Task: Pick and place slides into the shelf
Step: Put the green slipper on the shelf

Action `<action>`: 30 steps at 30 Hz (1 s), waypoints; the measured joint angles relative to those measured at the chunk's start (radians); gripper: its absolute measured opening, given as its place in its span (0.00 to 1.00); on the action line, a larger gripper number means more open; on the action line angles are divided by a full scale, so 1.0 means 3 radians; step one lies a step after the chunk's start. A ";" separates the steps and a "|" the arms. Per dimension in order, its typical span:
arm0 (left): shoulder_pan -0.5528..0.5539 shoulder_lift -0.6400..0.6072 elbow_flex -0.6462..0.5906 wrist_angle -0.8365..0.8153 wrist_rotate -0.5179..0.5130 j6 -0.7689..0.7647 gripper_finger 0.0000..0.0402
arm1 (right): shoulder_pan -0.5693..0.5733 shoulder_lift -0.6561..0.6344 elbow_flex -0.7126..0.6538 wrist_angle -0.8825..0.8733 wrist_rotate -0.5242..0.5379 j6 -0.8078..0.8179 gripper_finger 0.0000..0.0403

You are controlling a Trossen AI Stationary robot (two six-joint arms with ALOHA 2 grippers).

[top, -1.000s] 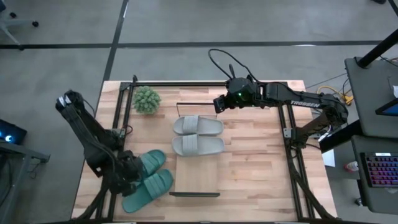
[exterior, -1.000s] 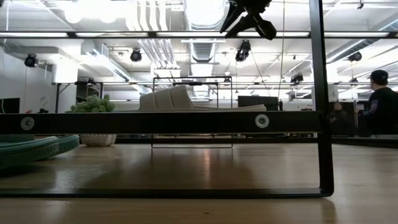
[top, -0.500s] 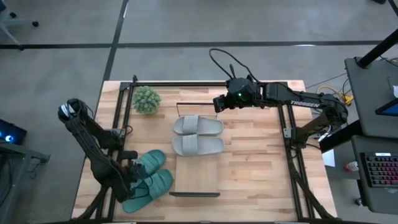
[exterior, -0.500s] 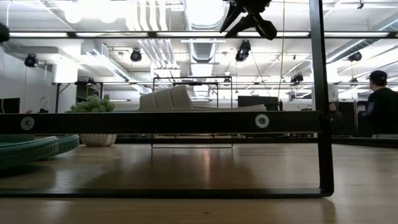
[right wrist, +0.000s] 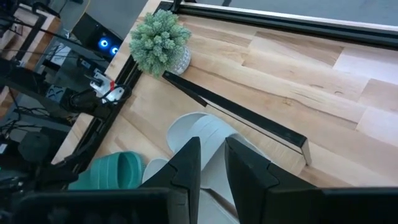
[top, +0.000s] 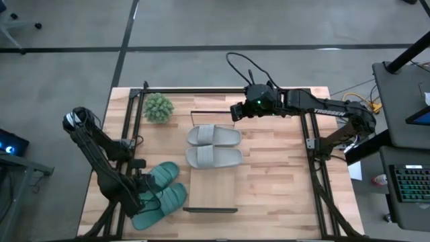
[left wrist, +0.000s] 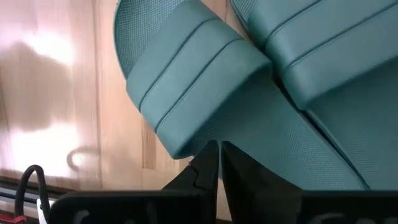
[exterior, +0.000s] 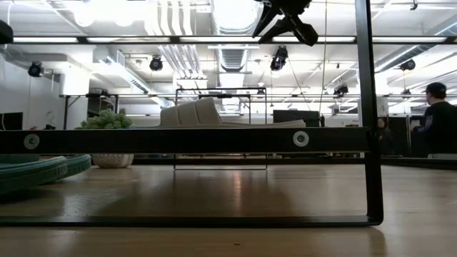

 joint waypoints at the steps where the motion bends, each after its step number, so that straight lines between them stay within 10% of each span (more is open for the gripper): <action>1: 0.0000 0.0000 0.0000 0.0000 -0.0006 0.0000 0.02 | 0.0000 0.0000 0.0000 0.0001 0.0000 0.0000 0.16; 14: 0.0004 0.0083 -0.0028 -0.0014 -0.0111 0.0003 0.32 | 0.0062 0.0000 0.0000 0.0000 0.0001 0.0015 0.16; 30: 0.0004 0.0278 -0.0053 0.0015 -0.0316 0.0024 0.34 | 0.0110 0.0000 -0.0001 0.0000 0.0002 0.0056 0.16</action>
